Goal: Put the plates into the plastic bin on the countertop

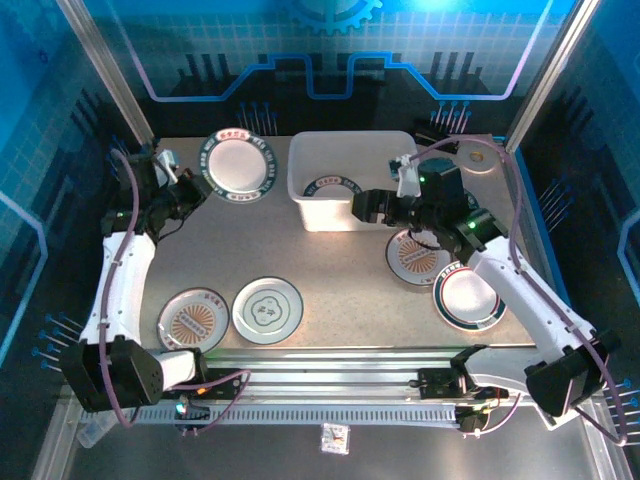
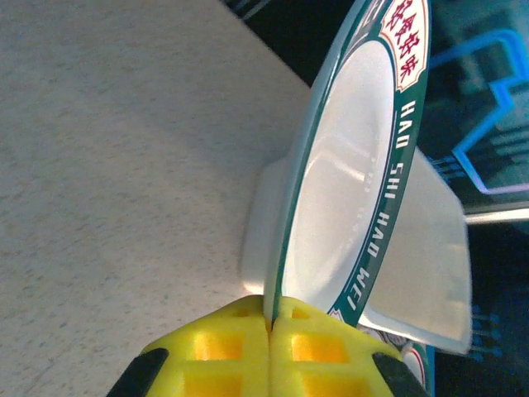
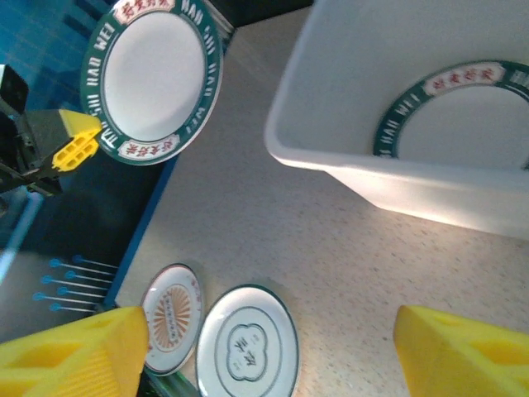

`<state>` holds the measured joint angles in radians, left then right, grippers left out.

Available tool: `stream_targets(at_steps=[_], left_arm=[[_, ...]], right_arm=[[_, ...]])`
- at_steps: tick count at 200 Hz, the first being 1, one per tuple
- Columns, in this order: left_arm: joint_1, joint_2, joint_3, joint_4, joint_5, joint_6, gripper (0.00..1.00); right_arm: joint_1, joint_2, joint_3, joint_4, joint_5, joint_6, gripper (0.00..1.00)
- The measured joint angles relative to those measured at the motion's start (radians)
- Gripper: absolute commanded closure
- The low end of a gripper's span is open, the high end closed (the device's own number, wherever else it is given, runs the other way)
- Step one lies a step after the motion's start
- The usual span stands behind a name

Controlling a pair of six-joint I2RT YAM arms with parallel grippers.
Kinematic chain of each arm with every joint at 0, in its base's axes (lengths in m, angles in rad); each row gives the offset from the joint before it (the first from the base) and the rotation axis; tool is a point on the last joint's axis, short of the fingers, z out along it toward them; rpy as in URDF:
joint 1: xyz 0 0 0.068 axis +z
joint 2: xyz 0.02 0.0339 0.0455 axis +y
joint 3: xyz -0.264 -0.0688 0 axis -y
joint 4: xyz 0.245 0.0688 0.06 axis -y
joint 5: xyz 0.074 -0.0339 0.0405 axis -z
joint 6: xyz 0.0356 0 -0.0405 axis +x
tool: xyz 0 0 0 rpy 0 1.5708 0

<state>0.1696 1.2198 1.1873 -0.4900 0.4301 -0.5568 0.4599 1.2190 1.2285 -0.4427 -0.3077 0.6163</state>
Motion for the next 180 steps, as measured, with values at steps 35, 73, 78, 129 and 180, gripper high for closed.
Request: stream_targets(at_steps=[35, 73, 78, 129, 180], left_arm=[[-0.103, -0.003, 0.05, -0.002, 0.04, 0.04, 1.0], [-0.195, -0.003, 0.065, -0.006, 0.051, 0.044, 1.0], [-0.203, -0.003, 0.068, -0.007, 0.052, 0.043, 1.0], [-0.28, 0.004, 0.084, 0.0, 0.062, 0.043, 1.0], [-0.328, 0.009, 0.085, 0.0, 0.065, 0.039, 1.0]], right_arm=[[-0.005, 0.063, 0.048, 0.08, -0.122, 0.014, 0.41], [-0.016, 0.093, 0.048, 0.14, -0.195, 0.024, 0.43], [-0.016, 0.093, 0.048, 0.145, -0.199, 0.024, 0.43], [-0.024, 0.107, 0.047, 0.185, -0.209, 0.025, 0.46], [-0.05, 0.118, -0.002, 0.228, -0.181, 0.053, 0.5]])
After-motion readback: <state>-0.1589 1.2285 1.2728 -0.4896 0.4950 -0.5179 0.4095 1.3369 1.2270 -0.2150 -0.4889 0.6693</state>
